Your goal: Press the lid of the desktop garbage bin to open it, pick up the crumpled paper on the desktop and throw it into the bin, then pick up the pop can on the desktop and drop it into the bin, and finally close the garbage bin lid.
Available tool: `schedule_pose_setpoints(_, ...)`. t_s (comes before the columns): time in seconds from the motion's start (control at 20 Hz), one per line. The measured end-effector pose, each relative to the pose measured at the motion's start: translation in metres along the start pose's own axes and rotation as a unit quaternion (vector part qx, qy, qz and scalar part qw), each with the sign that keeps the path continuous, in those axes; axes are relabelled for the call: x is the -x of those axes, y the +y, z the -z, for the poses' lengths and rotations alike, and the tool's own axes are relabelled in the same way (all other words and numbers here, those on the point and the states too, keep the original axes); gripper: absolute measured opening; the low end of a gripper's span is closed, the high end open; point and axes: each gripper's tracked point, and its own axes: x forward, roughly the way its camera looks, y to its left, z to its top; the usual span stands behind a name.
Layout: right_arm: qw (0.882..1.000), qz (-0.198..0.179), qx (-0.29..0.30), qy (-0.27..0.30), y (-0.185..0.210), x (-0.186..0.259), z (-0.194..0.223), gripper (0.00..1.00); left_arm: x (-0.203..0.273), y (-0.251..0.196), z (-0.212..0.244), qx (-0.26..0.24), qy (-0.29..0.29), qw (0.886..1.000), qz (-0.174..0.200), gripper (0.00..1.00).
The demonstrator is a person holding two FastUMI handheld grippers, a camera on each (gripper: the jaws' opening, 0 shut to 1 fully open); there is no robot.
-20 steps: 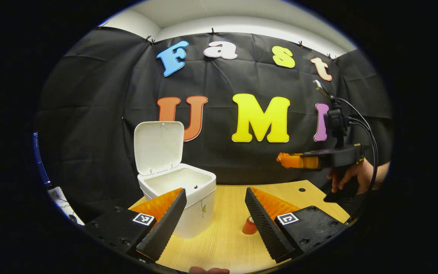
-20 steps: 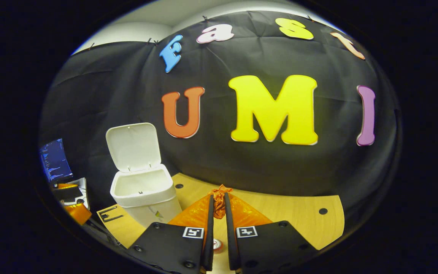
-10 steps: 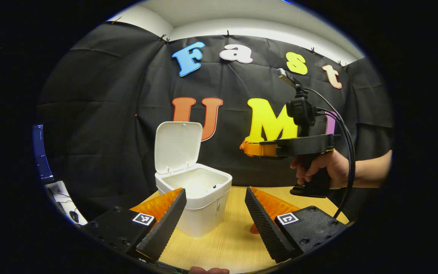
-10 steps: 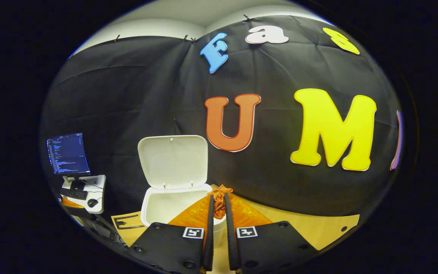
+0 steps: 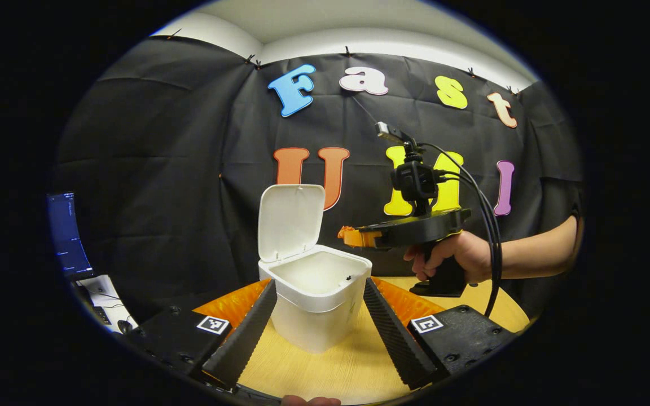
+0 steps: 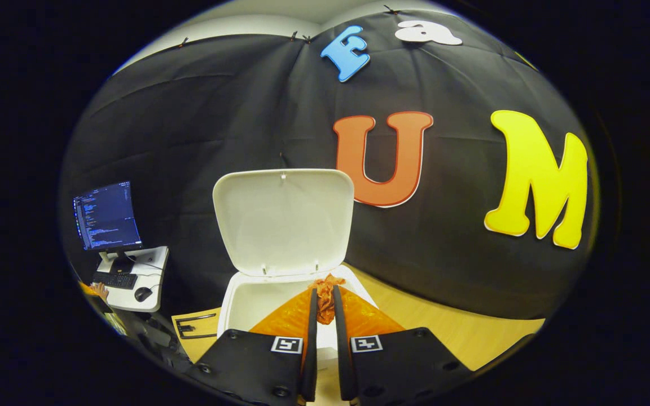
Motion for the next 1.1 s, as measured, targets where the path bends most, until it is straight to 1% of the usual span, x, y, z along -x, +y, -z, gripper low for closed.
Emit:
schedule_pose_setpoints(0.1,1.0,0.002,0.001,0.02,0.0,-0.009,0.012,0.17,-0.003,0.003,0.002,0.0,0.003,1.0,-0.001,1.0)
schedule_pose_setpoints(0.25,0.999,0.002,0.001,0.035,-0.001,-0.015,0.02,0.17,-0.004,0.012,0.005,0.002,0.005,1.0,-0.009,1.0)
schedule_pose_setpoints(0.35,0.999,0.002,0.005,0.046,-0.001,-0.019,0.026,0.2,-0.005,0.015,0.008,0.005,0.007,1.0,-0.013,1.0)
schedule_pose_setpoints(0.4,0.999,0.003,0.007,0.05,-0.001,-0.022,0.03,0.19,-0.005,0.016,0.008,0.006,0.008,1.0,-0.014,1.0)
schedule_pose_setpoints(0.5,0.998,0.002,0.009,0.058,0.001,-0.028,0.036,0.28,-0.008,0.017,0.011,0.008,0.012,1.0,-0.015,1.0)
schedule_pose_setpoints(0.65,0.998,0.006,0.005,0.065,0.001,-0.034,0.042,0.29,-0.008,0.014,0.012,0.005,0.016,1.0,-0.013,1.0)
schedule_pose_setpoints(0.7,0.998,0.007,0.004,0.067,0.0,-0.034,0.044,0.31,-0.01,0.014,0.013,0.004,0.017,1.0,-0.012,1.0)
schedule_pose_setpoints(0.75,0.998,0.003,0.002,0.068,0.002,-0.032,0.045,0.29,-0.011,0.012,0.014,0.004,0.017,1.0,-0.01,1.0)
schedule_pose_setpoints(0.8,0.998,0.001,0.0,0.069,0.004,-0.032,0.046,0.41,-0.011,0.011,0.014,0.005,0.018,1.0,-0.008,1.0)
schedule_pose_setpoints(0.85,0.998,0.001,0.001,0.07,0.003,-0.033,0.047,0.45,-0.012,0.009,0.014,0.005,0.019,1.0,-0.006,1.0)
schedule_pose_setpoints(1.05,0.999,-0.002,-0.007,0.052,0.005,-0.024,0.037,0.44,-0.013,0.004,0.017,0.004,0.021,1.0,0.003,1.0)
schedule_pose_setpoints(1.1,0.999,0.001,-0.007,0.039,0.005,-0.016,0.03,0.51,-0.015,0.002,0.019,0.001,0.022,1.0,0.007,1.0)
